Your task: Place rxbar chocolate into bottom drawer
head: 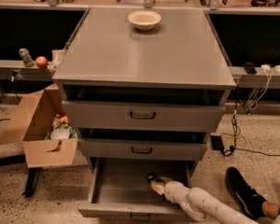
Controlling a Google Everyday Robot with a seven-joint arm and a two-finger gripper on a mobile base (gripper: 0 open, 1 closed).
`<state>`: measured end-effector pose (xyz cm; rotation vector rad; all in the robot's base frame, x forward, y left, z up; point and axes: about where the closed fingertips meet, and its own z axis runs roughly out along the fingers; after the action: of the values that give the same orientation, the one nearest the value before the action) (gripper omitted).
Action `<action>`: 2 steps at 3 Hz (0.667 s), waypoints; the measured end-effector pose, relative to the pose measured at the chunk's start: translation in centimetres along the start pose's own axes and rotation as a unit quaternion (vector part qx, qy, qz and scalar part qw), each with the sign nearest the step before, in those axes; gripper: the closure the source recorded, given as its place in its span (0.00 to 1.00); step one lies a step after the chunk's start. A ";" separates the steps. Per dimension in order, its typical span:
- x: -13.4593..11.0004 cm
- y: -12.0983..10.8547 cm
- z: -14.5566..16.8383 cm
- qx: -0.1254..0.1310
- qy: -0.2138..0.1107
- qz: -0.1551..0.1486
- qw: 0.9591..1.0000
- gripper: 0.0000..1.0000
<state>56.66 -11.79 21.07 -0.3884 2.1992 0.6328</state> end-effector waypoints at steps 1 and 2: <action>-0.1 -1.1 1.0 0.005 0.007 0.007 1.000 0.39; -0.1 -1.9 2.3 0.006 0.017 0.014 1.000 0.16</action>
Offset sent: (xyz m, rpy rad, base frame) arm 0.0411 -0.0060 -0.0309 -0.0106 0.0749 -0.0211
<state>59.05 -12.05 19.28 -0.3656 2.2428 0.6331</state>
